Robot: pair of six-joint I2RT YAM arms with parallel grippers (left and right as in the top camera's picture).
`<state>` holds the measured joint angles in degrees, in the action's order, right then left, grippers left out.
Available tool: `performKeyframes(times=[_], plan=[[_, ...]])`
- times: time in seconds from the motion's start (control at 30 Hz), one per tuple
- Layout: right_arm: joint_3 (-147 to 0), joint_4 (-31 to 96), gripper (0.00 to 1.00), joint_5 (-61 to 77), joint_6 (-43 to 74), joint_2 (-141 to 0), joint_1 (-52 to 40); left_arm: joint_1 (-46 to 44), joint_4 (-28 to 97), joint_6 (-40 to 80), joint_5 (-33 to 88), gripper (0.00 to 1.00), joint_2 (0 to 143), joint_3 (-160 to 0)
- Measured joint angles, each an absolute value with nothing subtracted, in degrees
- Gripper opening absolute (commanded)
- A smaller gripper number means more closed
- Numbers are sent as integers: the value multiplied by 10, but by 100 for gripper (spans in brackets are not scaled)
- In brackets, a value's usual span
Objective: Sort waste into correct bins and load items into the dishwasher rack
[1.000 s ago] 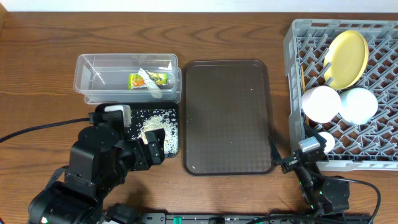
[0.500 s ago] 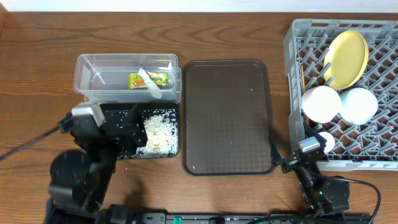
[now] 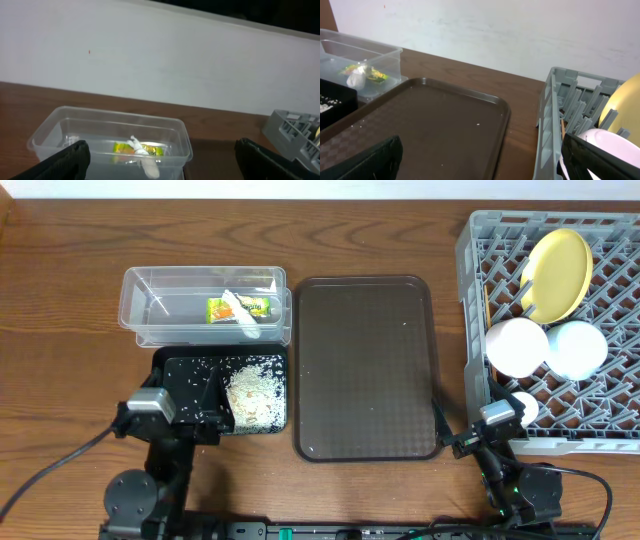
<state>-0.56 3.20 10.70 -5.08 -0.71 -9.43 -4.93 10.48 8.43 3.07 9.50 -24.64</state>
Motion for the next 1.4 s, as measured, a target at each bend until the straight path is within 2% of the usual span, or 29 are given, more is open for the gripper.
performKeyframes(times=[0.73,1.4], plan=[[-6,32,99,107,-51,-7,-94,-42,-30,70,37,95,7,-5],[-6,32,99,107,-51,-7,-94,-42,-12,70,37,94,6,-4]])
